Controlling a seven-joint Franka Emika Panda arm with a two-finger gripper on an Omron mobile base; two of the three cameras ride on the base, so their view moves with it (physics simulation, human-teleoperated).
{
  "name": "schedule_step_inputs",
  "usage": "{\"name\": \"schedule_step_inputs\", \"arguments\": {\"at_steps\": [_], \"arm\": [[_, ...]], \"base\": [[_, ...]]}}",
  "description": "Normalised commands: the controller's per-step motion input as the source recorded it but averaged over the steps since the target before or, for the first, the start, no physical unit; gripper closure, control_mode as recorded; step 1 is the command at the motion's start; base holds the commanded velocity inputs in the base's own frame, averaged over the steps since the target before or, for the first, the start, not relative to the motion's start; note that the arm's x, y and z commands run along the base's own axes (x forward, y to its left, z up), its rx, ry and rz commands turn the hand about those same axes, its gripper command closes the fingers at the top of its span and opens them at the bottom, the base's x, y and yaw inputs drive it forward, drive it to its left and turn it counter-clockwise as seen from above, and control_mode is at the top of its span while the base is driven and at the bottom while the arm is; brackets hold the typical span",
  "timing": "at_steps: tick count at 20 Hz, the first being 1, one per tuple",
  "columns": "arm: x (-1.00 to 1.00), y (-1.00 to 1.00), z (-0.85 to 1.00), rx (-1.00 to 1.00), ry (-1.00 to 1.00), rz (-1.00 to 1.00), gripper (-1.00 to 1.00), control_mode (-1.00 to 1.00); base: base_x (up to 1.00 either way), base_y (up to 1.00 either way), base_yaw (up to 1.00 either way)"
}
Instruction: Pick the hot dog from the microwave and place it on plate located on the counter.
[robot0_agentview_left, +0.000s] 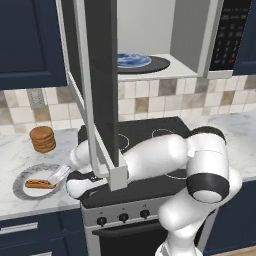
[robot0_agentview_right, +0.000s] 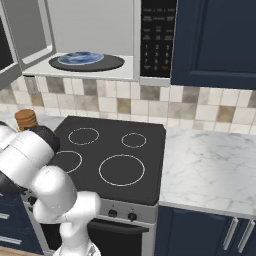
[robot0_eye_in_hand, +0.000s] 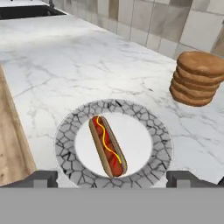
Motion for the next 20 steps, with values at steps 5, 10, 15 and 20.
{"name": "schedule_step_inputs", "arguments": {"at_steps": [5,10,15,20], "arm": [[0.33,-1.00,0.53,0.07,0.00,-0.12,-1.00,-1.00],[0.17,-1.00,0.59,0.07,0.00,-0.08,-1.00,-1.00],[0.00,-1.00,0.70,0.04,0.00,-0.09,-1.00,-1.00],[0.00,-1.00,0.73,0.01,0.00,-0.12,-1.00,-1.00]], "base": [[0.00,0.00,0.00],[0.00,0.00,0.00],[0.00,0.00,0.00],[0.00,0.00,0.00]]}}
